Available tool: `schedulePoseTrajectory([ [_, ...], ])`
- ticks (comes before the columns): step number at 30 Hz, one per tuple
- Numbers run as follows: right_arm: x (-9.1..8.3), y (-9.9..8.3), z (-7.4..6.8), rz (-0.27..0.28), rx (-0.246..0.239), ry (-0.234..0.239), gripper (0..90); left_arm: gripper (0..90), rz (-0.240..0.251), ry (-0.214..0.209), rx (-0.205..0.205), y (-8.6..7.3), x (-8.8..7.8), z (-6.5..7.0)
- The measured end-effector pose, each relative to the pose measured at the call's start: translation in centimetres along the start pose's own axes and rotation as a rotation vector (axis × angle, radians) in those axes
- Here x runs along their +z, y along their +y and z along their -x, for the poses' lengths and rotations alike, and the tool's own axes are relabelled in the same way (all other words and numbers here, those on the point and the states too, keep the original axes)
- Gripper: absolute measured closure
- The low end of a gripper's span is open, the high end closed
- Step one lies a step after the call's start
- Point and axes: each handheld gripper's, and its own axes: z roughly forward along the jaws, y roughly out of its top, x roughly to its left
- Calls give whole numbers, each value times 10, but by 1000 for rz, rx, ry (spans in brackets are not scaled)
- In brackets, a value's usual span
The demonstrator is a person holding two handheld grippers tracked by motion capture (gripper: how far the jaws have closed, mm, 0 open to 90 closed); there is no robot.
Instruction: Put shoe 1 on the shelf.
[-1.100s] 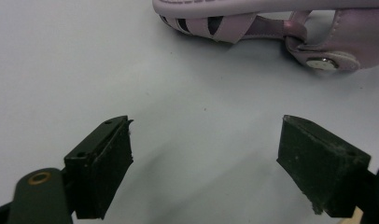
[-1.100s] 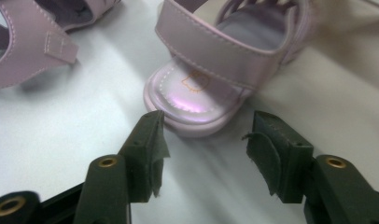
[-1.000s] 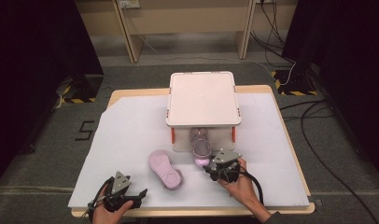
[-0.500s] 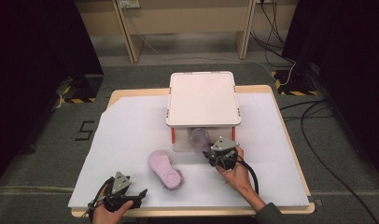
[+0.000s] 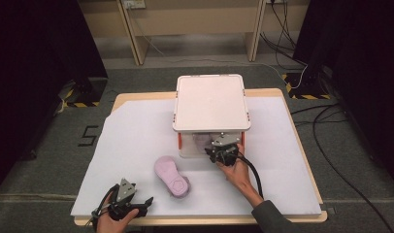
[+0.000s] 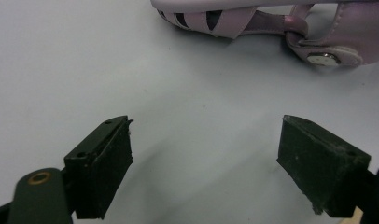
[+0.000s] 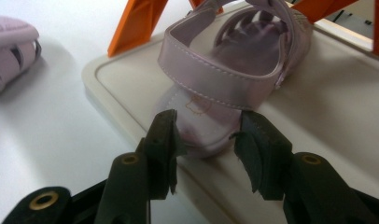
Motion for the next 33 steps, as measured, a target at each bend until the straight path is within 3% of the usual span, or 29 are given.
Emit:
schedulePoseTrajectory([
  [1,1,0,-2,-2,32,6,556,171,3,-1,-2,0,0,0],
  [6,-1,1,-3,8,22,10,498,171,3,0,-2,0,0,0],
  [7,-3,1,-5,2,49,14,485,171,4,0,-5,0,0,0],
  [11,-18,0,-8,22,67,31,437,170,1,1,-1,0,0,0],
  [15,-38,-3,-18,38,84,97,384,171,0,3,-4,1,1,-1],
  [16,-48,-1,-24,46,78,141,375,171,1,3,-5,1,1,-1],
  [17,-48,-1,-24,46,78,141,375,171,1,3,-5,1,1,-1],
  [20,-58,7,-34,71,104,205,354,171,-3,5,-13,1,1,-1],
  [28,-58,23,-57,88,84,269,343,171,0,7,-13,1,0,-2],
  [29,-56,23,-60,86,92,281,343,171,1,7,-12,0,0,-2],
  [30,-51,24,-67,75,125,324,343,171,5,6,-13,0,0,-2],
  [33,-48,25,-71,75,146,352,343,171,5,6,-15,0,0,-2],
])
